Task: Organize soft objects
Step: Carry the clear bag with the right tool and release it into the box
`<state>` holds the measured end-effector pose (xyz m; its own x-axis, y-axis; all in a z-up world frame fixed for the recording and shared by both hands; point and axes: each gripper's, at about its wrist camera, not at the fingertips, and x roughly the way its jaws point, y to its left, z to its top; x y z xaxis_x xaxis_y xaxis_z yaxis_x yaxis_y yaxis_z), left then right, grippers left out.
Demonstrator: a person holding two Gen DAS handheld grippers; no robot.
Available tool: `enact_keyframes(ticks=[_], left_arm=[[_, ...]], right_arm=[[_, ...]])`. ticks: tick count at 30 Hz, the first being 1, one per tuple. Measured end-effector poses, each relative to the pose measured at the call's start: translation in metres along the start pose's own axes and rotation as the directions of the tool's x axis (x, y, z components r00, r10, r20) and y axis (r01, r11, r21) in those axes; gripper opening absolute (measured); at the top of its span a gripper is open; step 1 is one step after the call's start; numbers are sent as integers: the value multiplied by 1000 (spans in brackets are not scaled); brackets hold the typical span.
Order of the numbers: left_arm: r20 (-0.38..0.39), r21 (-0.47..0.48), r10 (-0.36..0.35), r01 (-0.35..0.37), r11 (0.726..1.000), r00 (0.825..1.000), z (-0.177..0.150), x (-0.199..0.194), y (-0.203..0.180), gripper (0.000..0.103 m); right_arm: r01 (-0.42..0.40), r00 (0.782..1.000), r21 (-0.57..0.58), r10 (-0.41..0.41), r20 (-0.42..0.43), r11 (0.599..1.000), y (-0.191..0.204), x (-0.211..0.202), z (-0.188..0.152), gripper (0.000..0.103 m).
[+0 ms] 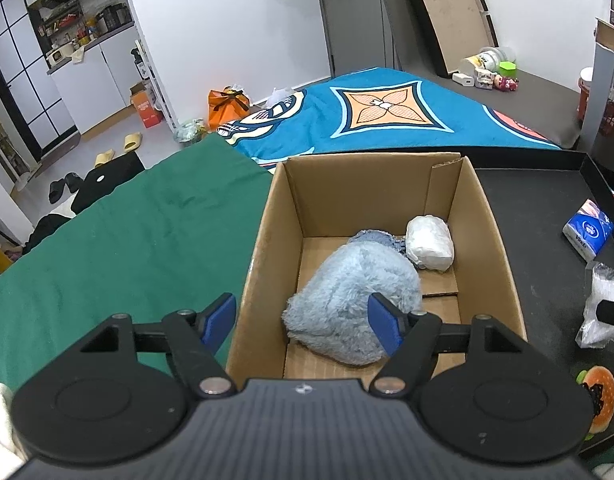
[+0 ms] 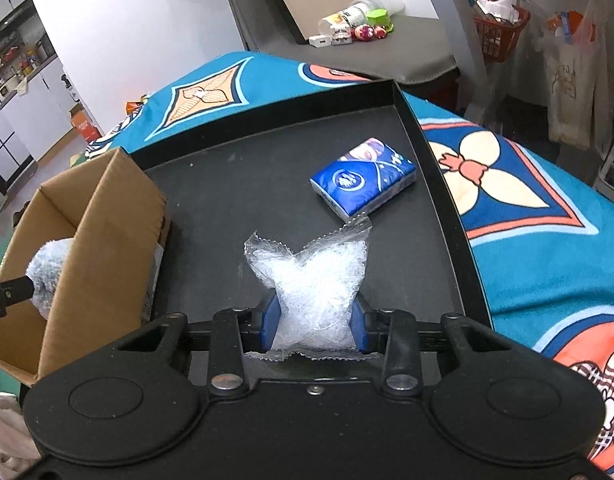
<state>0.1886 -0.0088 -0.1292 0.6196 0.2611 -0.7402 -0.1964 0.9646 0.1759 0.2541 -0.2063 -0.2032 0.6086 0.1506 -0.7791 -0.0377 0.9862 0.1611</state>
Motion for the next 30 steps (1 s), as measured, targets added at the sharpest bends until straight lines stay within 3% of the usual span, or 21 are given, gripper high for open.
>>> enact_keyframes(ticks=[9, 30], left_arm=[[7, -25, -11, 11, 1000, 1000, 1, -1, 8, 71], [17, -103, -90, 91, 991, 996, -4, -5, 35, 68]], right_arm=[[-12, 999, -11, 12, 38, 1000, 12, -8, 8, 36], [-146, 977, -97, 158, 140, 985, 83, -40, 38, 36]])
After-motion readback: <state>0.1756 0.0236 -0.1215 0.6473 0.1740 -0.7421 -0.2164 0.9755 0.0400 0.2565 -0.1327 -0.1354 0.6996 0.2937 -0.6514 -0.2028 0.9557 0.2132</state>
